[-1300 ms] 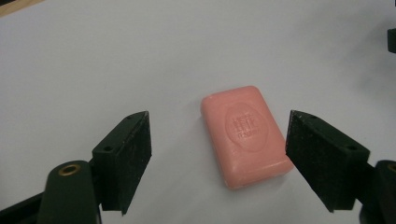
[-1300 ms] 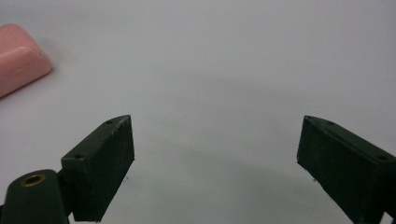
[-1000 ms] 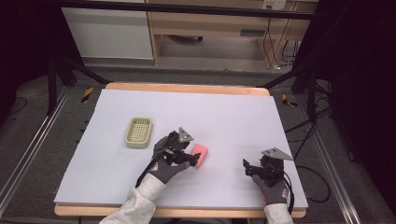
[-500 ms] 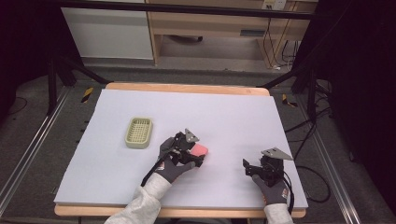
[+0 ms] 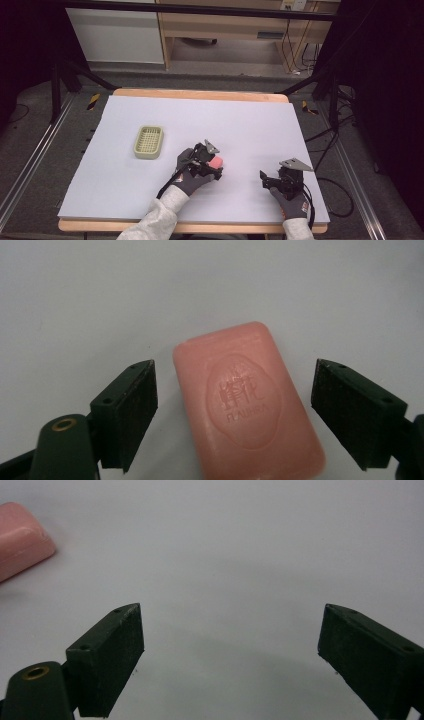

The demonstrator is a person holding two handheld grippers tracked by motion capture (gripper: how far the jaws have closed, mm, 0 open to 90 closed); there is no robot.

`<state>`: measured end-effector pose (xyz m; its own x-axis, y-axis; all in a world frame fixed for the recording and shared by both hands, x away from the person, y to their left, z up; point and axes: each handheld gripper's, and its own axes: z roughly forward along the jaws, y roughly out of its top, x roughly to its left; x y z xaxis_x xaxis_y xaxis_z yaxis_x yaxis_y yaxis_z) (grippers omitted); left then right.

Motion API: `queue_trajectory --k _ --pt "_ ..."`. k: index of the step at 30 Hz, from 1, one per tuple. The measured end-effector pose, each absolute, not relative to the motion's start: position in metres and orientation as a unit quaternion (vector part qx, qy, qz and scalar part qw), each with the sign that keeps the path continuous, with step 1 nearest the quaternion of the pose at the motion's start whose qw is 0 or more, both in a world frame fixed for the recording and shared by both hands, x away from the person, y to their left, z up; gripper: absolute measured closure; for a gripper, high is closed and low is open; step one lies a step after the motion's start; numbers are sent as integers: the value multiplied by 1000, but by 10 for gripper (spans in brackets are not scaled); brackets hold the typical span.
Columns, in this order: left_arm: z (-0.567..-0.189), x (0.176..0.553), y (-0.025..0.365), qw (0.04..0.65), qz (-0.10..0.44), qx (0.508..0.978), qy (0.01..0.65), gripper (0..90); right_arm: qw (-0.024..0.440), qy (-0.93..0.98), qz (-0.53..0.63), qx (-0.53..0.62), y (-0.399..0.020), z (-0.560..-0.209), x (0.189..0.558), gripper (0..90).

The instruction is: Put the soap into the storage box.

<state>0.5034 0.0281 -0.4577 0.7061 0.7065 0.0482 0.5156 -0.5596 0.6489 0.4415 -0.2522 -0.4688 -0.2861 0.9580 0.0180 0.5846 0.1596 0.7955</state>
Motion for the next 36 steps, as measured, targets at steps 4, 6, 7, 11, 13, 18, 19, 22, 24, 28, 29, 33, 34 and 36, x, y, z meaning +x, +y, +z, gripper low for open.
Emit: queue_trajectory --k 4,6,7,11,13,18,19,22,24,28,29,33,34,36 --pt "-461 504 27 302 153 873 351 198 257 716 361 540 -252 -469 442 114" --pt "-462 503 27 303 151 873 352 206 257 717 360 539 -252 -469 442 114" --pt "-463 503 29 300 147 875 351 226 258 717 360 539 -252 -469 442 114" --pt "-462 501 29 302 144 875 350 278 258 718 359 538 -252 -469 442 114" --pt "-462 500 29 301 145 876 347 288 257 718 359 538 -252 -469 442 114" --pt "-461 499 33 302 147 875 348 347 256 718 360 538 -252 -469 442 114" --pt "-461 499 33 301 146 876 348 352 256 718 360 538 -252 -469 442 114" --pt "-461 499 33 302 152 874 348 326 259 718 359 537 -251 -469 442 114" --pt "-460 501 32 304 150 875 347 297 259 719 359 537 -251 -469 442 114" --pt "-461 505 27 298 145 876 350 288 254 719 360 538 -251 -469 442 114" --pt "-462 506 26 297 145 877 349 290 254 718 360 539 -251 -469 442 114" --pt "-465 508 22 288 146 878 352 322 252 719 361 538 -251 -469 442 115" --pt "-466 509 22 285 149 879 353 337 252 719 361 538 -251 -469 442 115" --pt "-467 510 23 284 141 880 354 351 251 720 361 538 -251 -469 442 115"
